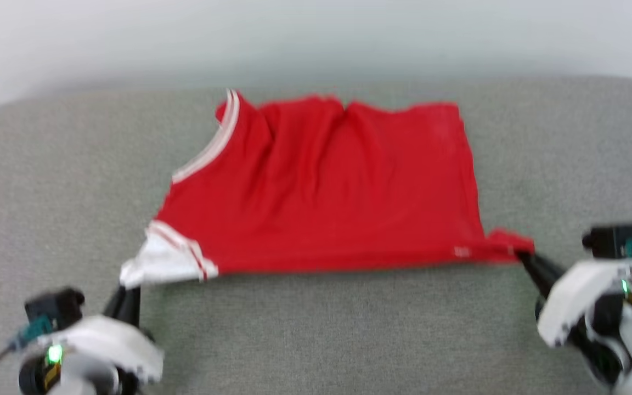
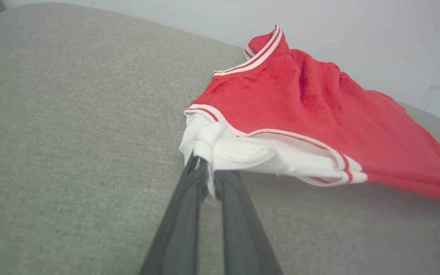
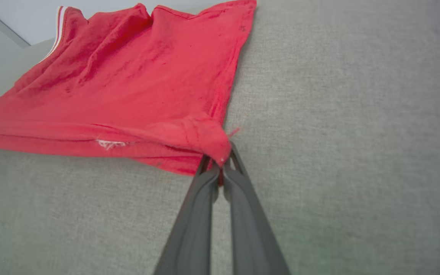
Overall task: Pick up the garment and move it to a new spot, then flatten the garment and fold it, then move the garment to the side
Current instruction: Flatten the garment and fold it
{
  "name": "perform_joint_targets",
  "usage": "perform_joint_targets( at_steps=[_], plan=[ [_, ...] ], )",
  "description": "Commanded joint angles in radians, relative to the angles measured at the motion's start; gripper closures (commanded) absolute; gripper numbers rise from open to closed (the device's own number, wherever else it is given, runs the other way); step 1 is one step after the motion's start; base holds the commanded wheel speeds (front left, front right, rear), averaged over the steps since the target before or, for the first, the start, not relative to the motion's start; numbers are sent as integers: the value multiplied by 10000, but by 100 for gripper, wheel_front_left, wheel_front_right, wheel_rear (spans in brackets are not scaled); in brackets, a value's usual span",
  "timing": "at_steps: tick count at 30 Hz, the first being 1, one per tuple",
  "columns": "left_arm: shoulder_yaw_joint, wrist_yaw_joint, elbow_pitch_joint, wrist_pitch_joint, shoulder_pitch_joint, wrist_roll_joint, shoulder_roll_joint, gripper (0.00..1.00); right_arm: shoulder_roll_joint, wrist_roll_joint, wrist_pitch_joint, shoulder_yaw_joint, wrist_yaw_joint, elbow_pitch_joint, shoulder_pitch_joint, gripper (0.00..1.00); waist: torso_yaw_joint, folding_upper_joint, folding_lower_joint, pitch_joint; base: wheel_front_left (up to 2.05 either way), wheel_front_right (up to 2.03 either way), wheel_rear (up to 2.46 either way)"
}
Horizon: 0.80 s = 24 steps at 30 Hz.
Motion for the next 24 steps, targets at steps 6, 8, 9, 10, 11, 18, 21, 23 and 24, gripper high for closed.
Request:
perform_joint_targets(
  at_steps=[6,8,9,10,11,18,21,23,24],
  plan=[
    [430,1412,-2114,760,2643,-542,684,100,29,-767,1138,-1792,-169,-1648,2766,100,8,0,4,-892,0,0,0],
    [446,1703,-2740,1038,3338,-703,798,100,305,-1044,1688,-2322,-169,-2379,3617,100,0,0,4,-1029,0,0,0],
    [469,1824,-3006,1146,3640,-778,862,100,467,-1203,1962,-2554,-167,-2787,4021,100,-9,0,4,-1103,0,0,0],
    [484,1943,-3281,1247,3909,-859,884,100,627,-1374,2222,-2819,-167,-3164,4399,100,-10,0,4,-1183,0,0,0],
    [492,2056,-3514,1369,4168,-918,952,100,793,-1512,2549,-3045,-167,-3536,4806,100,-5,0,4,-1243,0,0,0],
    [568,2588,-5254,1902,4922,-967,1430,100,1771,-2403,4298,-4296,-150,-6130,6029,100,14,0,4,-1201,0,0,0],
    [332,2402,-5562,2163,4257,-773,1570,100,2015,-2664,4727,-4346,-137,-6554,5506,100,16,0,4,-930,0,0,0],
    [145,2238,-5515,2306,3647,-632,1507,100,2083,-2814,4925,-4238,-106,-6521,5137,100,34,0,4,-741,0,0,0],
    [82,2155,-5418,2382,3307,-594,1464,100,2136,-2813,4978,-4135,-103,-6449,4881,100,23,0,4,-611,0,0,0]
  ],
)
